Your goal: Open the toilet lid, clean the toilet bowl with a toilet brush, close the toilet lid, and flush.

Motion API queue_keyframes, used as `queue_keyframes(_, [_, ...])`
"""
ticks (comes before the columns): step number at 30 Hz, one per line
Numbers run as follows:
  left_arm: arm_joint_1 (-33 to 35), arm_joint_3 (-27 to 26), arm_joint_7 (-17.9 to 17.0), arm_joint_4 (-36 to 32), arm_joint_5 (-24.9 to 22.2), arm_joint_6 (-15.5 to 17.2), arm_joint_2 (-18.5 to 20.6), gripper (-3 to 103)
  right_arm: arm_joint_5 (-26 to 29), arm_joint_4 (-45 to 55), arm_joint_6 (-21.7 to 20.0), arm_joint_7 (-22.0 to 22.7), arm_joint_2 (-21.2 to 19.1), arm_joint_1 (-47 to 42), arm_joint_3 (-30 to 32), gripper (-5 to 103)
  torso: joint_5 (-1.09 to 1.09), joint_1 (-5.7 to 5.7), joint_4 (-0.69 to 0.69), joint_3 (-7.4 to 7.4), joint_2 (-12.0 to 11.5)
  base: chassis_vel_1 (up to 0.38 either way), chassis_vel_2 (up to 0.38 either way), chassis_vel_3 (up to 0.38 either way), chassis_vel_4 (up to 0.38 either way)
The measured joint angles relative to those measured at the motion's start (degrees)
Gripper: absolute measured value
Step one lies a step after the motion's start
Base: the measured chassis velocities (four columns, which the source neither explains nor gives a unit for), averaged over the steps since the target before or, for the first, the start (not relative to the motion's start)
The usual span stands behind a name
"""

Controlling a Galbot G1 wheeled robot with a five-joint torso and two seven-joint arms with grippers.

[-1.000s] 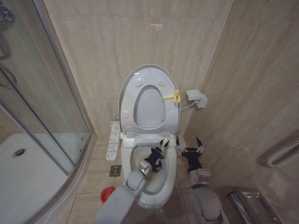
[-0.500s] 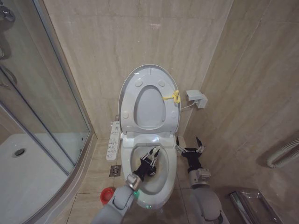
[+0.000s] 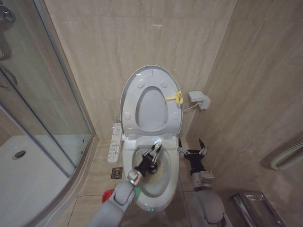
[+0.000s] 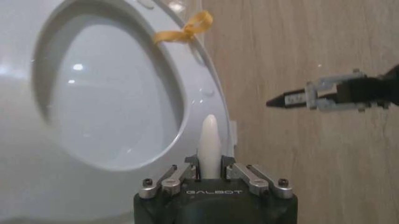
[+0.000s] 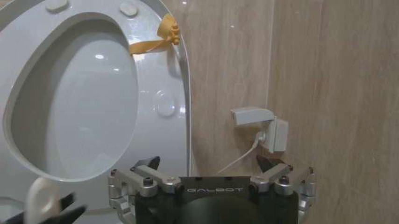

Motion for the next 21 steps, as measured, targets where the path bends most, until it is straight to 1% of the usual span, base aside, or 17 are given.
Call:
queue_keyframes(6, [-3.19, 2.72, -0.35, 2.99, -0.17, 0.37, -2.61, 21, 0.0, 0.0, 0.0, 0.0, 0.0, 0.0, 0.0, 100, 0.0, 0.0, 0.0, 0.0, 0.0, 0.0, 0.0, 0.0, 0.0])
queue_keyframes(9, [-3.57, 3.16, -0.34, 3.74, -0.22, 0.39, -3.18, 21, 0.0, 0.0, 0.0, 0.0, 0.0, 0.0, 0.0, 100, 0.0, 0.0, 0.0, 0.0, 0.0, 0.0, 0.0, 0.0, 0.0])
queue_keyframes(10, [-3.85, 3.49, -0.13, 4.93, -0.27, 0.4, -3.51, 21, 0.0, 0.0, 0.0, 0.0, 0.0, 0.0, 0.0, 100, 0.0, 0.0, 0.0, 0.0, 0.0, 0.0, 0.0, 0.0, 0.0])
queue_keyframes(13, [-4.05, 3.55, 0.34, 6.35, -0.33, 0.38, -3.39, 21, 0.0, 0.0, 0.0, 0.0, 0.0, 0.0, 0.0, 100, 0.0, 0.0, 0.0, 0.0, 0.0, 0.0, 0.0, 0.0, 0.0])
queue_keyframes(14, [-4.39, 3.5, 0.87, 8.01, -0.45, 0.31, -2.87, 21, 0.0, 0.0, 0.0, 0.0, 0.0, 0.0, 0.0, 100, 0.0, 0.0, 0.01, 0.0, 0.0, 0.0, 0.0, 0.0, 0.0])
queue_keyframes(16, [-5.02, 3.42, 1.23, 9.2, -1.1, 0.3, -2.39, 21, 0.0, 0.0, 0.0, 0.0, 0.0, 0.0, 0.0, 100, 0.0, 0.0, 0.03, 0.0, 0.0, 0.0, 0.0, 0.0, 0.0])
queue_keyframes(21, [-6.14, 3.44, 1.06, 9.39, -1.84, 0.3, -2.54, 21, 0.0, -0.01, 0.0, 0.0, 0.0, 0.0, 0.0, 100, 0.0, 0.0, 0.02, 0.0, 0.0, 0.0, 0.0, 0.0, 0.0])
